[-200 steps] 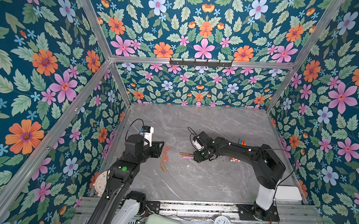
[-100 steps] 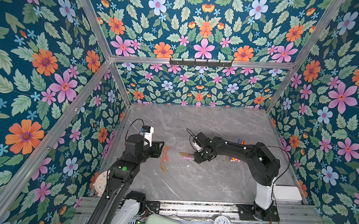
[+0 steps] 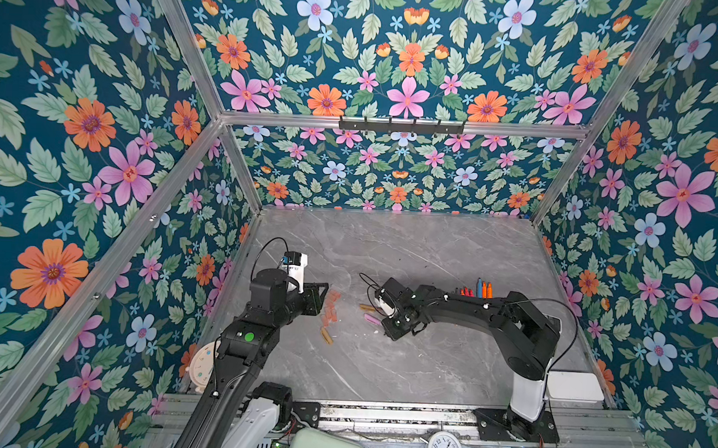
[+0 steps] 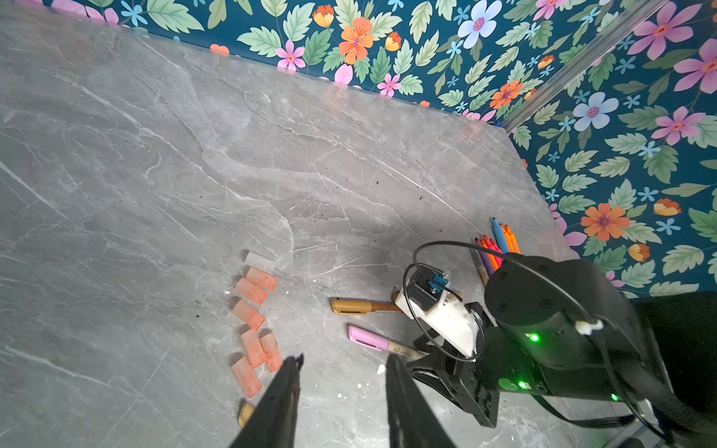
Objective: Open the pen caps
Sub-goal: 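Grasp the pink-capped cream pen's barrel with the right gripper, then raise the pen toward the left gripper while the left reaches for its pink cap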
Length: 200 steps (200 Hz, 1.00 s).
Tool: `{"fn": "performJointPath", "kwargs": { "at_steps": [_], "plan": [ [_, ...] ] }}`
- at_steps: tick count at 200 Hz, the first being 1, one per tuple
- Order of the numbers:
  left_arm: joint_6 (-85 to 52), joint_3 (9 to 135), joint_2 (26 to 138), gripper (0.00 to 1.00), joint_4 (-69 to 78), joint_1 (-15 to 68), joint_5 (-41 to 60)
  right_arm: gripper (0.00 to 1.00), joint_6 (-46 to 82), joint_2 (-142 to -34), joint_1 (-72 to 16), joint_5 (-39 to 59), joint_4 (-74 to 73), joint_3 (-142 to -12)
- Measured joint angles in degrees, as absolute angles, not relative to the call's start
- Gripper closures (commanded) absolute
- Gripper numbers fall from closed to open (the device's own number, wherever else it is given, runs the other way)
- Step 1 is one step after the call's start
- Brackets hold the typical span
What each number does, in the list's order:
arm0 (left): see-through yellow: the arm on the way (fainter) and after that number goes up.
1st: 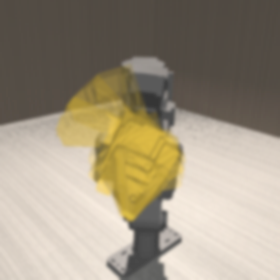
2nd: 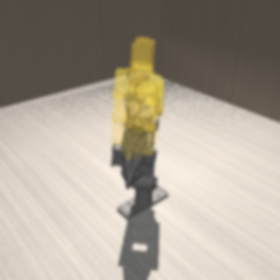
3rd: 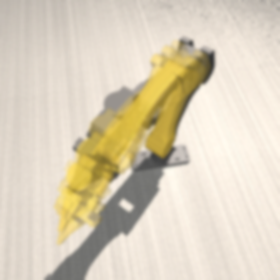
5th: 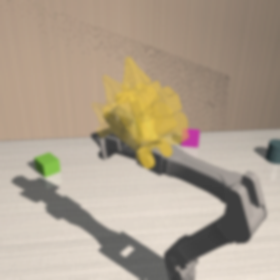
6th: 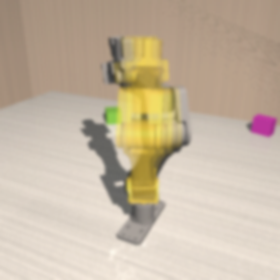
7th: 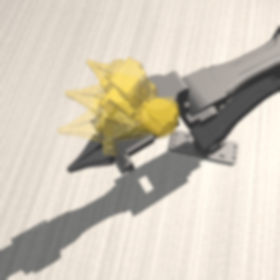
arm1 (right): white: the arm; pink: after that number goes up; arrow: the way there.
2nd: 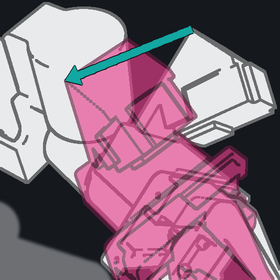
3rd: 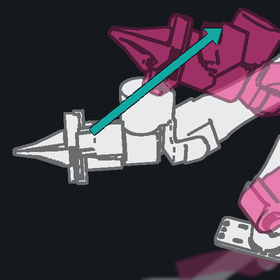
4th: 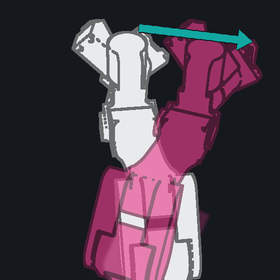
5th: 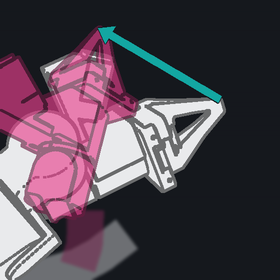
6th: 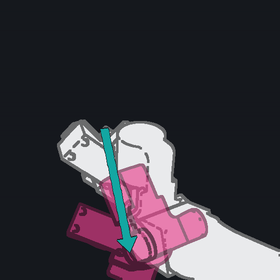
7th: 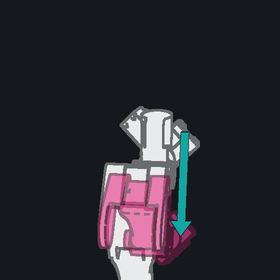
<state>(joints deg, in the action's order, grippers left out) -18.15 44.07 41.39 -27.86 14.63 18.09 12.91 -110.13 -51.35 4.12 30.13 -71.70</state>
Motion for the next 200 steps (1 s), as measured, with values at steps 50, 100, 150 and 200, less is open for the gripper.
{"fn": "performJointPath", "kwargs": {
  "at_steps": [50, 100, 150, 200],
  "plan": [
    [-18.2, 44.1, 41.4, 0.61, -27.9, 14.6, 17.9, 0.85, 12.8, -111.1, -51.4, 2.6, 30.2, -72.6],
    [-18.2, 44.1, 41.5, 0.61, -27.9, 14.6, 17.9, 0.73, 11.2, -111.3, -52.0, 1.4, 30.2, -72.4],
    [-18.2, 44.1, 41.7, 0.61, -27.9, 14.6, 17.9, 0.75, 8.9, -109.8, -53.3, -0.6, 29.0, -70.2],
    [-18.2, 44.1, 41.8, 0.61, -27.9, 14.6, 17.9, 1.00, 9.0, -108.7, -53.4, -0.3, 30.1, -69.3]
  ]
}}
